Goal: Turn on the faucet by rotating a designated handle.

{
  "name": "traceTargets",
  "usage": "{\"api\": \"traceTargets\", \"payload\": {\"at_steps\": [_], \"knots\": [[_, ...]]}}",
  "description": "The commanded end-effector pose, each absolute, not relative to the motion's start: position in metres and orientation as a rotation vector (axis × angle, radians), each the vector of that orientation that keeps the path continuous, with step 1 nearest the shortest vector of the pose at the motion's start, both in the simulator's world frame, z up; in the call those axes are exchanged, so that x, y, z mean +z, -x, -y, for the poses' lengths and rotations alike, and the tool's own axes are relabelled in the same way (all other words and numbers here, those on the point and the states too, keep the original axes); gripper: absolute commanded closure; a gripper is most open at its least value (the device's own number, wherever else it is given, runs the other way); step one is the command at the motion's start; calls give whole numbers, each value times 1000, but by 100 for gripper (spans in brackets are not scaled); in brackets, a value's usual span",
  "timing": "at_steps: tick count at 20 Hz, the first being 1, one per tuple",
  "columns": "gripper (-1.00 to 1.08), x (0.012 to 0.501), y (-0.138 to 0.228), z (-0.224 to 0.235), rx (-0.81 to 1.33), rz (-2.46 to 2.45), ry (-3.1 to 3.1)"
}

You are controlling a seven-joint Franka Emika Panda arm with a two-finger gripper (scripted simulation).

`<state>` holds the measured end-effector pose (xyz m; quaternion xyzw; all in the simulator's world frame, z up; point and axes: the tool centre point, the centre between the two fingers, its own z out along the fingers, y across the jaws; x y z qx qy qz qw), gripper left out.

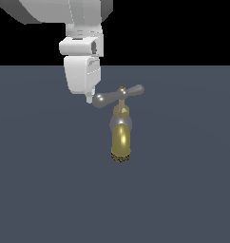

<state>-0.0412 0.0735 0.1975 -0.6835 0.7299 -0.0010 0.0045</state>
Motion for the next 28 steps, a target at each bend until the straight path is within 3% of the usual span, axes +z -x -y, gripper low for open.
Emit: {"api": "traceTargets", "payload": {"at_steps": [1, 14, 16, 28], "knots": [[108, 197, 49, -60, -2, -2308, 2128], [108, 197, 86, -38, 0, -2306, 2132], [108, 198, 83, -51, -1, -2280, 2156], [108, 197, 95, 15, 0, -2296, 2142]]}}
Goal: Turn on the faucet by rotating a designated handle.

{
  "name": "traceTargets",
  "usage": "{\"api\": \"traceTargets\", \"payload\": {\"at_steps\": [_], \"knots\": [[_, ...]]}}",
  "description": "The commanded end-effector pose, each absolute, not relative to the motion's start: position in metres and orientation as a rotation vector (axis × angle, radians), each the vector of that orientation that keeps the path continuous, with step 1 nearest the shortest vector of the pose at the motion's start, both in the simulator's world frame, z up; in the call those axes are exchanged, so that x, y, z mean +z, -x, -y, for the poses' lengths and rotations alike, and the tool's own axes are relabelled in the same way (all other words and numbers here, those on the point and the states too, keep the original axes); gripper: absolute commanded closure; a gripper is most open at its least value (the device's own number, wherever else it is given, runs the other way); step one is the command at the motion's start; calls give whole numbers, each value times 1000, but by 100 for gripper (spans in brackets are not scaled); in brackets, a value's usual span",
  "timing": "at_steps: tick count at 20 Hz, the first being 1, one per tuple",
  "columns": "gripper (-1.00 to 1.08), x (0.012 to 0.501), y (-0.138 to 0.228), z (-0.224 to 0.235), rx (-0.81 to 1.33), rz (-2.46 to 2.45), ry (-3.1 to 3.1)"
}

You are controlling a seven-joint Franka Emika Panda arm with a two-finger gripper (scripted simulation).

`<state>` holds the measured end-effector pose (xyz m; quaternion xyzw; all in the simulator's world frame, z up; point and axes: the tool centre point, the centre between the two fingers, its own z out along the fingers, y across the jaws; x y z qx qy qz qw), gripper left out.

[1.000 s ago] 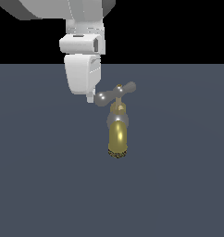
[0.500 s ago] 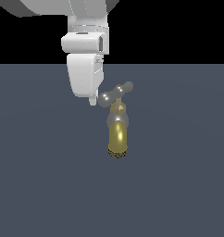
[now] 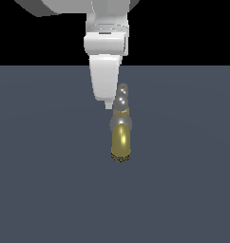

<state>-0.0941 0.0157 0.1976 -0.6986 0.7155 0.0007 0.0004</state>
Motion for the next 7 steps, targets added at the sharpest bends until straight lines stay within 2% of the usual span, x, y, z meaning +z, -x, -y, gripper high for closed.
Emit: {"api": "traceTargets", "payload": {"at_steps": [1, 7], "knots": [[108, 197, 96, 21, 0, -2298, 2140], [108, 197, 101, 50, 0, -2305, 2134]]}}
